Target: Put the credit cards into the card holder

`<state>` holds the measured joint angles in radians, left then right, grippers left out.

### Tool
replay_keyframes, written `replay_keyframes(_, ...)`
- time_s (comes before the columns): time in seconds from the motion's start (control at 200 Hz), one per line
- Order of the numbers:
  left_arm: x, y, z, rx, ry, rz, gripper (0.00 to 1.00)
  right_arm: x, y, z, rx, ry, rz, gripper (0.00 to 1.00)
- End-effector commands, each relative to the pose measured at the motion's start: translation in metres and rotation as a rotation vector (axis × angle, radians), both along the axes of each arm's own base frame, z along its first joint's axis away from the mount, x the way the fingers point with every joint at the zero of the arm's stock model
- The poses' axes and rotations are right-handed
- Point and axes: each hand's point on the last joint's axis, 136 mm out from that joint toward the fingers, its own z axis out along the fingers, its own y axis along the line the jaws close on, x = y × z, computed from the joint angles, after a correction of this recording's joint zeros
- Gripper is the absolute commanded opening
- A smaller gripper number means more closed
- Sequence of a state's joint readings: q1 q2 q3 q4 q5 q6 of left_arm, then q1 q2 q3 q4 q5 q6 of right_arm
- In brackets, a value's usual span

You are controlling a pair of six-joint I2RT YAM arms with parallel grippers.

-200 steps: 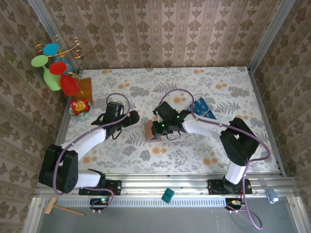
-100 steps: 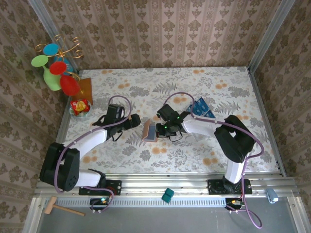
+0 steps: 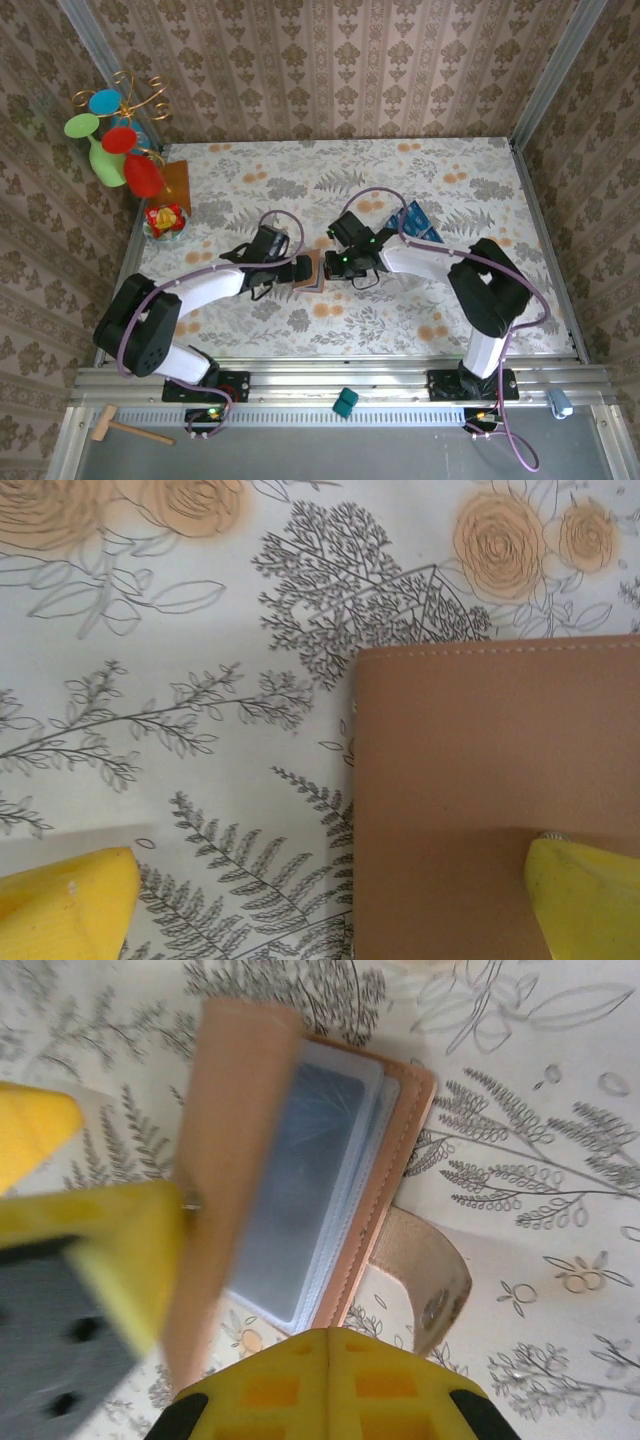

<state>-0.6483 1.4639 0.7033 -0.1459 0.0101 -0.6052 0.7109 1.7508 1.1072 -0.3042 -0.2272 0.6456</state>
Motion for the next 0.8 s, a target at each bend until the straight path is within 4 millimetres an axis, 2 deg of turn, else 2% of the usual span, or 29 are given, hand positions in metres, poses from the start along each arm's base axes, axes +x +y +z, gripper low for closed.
replay_keyframes(0.0, -0.004, 0.005, -0.005, 0.101, -0.001, 0.008, 1.0, 0.001, -0.012, 0.022, 0.0, -0.05, -0.01, 0.0)
replay_keyframes(0.115, -0.01, 0.007, -0.013, 0.133, 0.005, 0.016, 1.0, 0.0, -0.012, 0.028, 0.019, -0.052, -0.015, 0.0)
replay_keyframes(0.34, -0.022, 0.01, -0.022, 0.174, 0.03, 0.018, 1.0, 0.0, -0.005, 0.019, 0.037, -0.008, -0.03, 0.0)
replay_keyframes(0.795, -0.033, 0.006, -0.026, 0.129, 0.051, 0.053, 1.0, 0.035, 0.02, -0.005, -0.014, 0.045, -0.038, 0.0)
